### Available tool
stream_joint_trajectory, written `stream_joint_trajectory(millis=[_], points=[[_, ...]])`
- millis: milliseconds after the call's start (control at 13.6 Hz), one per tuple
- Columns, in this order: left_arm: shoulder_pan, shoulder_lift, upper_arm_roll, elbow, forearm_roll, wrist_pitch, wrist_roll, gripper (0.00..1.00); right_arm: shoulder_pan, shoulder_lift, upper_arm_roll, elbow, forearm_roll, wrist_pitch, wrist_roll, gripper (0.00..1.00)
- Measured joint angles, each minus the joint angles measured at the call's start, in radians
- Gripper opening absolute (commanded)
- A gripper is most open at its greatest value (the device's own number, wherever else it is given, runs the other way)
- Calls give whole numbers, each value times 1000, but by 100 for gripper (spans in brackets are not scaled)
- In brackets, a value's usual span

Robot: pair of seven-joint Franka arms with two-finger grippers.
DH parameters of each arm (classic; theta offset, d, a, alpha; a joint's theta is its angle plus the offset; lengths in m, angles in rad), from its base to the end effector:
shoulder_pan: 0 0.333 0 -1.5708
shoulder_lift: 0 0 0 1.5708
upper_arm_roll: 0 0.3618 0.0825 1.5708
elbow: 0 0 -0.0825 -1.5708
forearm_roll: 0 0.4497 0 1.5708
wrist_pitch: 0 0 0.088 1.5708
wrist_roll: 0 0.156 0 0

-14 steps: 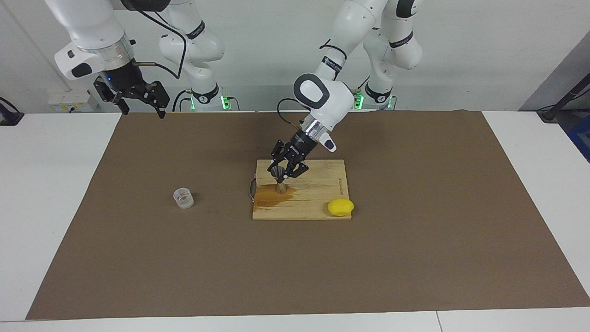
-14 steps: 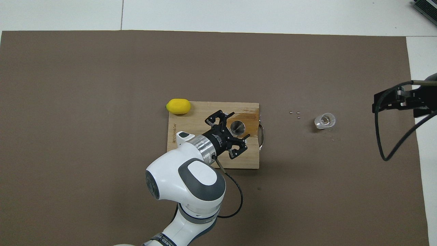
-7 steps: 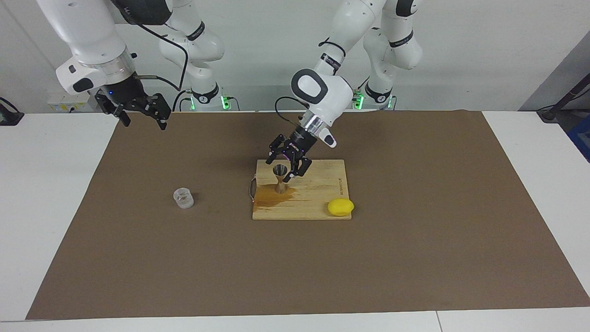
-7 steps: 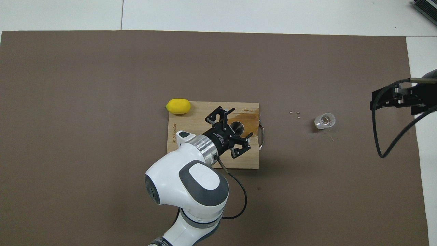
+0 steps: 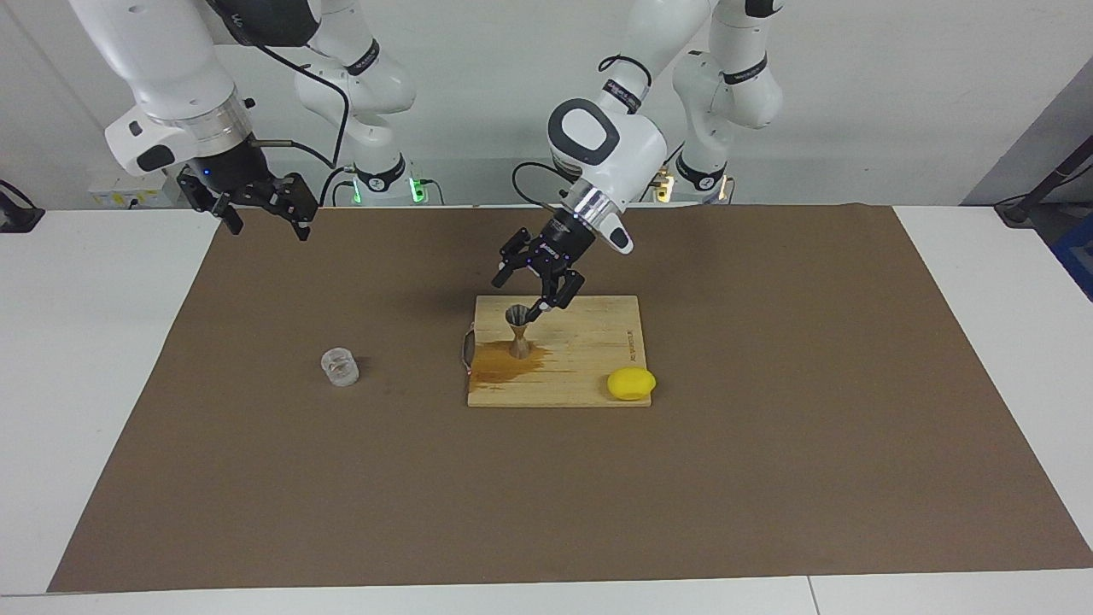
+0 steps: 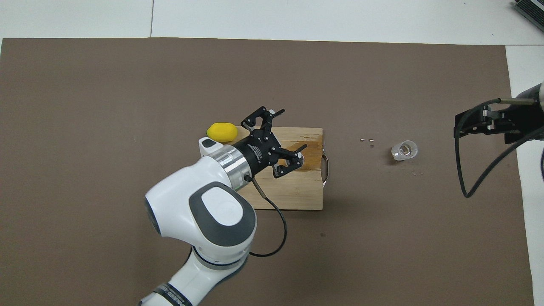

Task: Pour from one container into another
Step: 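Retract the left gripper while the right gripper reaches the glass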

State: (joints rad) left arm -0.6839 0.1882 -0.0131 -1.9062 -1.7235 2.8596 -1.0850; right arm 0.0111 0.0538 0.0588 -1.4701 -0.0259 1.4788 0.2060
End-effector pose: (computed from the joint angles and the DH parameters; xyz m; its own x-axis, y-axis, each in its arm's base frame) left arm 0.5840 -0.4354 0.4269 -0.0783 0.4652 -0.8817 0.8754 0.4552 0.1625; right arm 0.6269 0.0386 0.6336 0.9897 -0.1380 -0.0394 -0.1368 -0.9901 0.0314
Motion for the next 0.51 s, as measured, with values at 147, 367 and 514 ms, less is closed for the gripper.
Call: stream_joint_trajectory(millis=[147, 367, 514], points=[[142, -14, 8, 12, 130, -175, 4, 100, 3, -15, 0, -53, 0, 61, 9, 99], [254, -33, 10, 59, 334, -289, 3, 100, -17, -47, -7, -144, 0, 141, 83, 100], [275, -46, 11, 77, 473, -292, 0, 100, -23, -69, -9, -186, 0, 139, 276, 100]])
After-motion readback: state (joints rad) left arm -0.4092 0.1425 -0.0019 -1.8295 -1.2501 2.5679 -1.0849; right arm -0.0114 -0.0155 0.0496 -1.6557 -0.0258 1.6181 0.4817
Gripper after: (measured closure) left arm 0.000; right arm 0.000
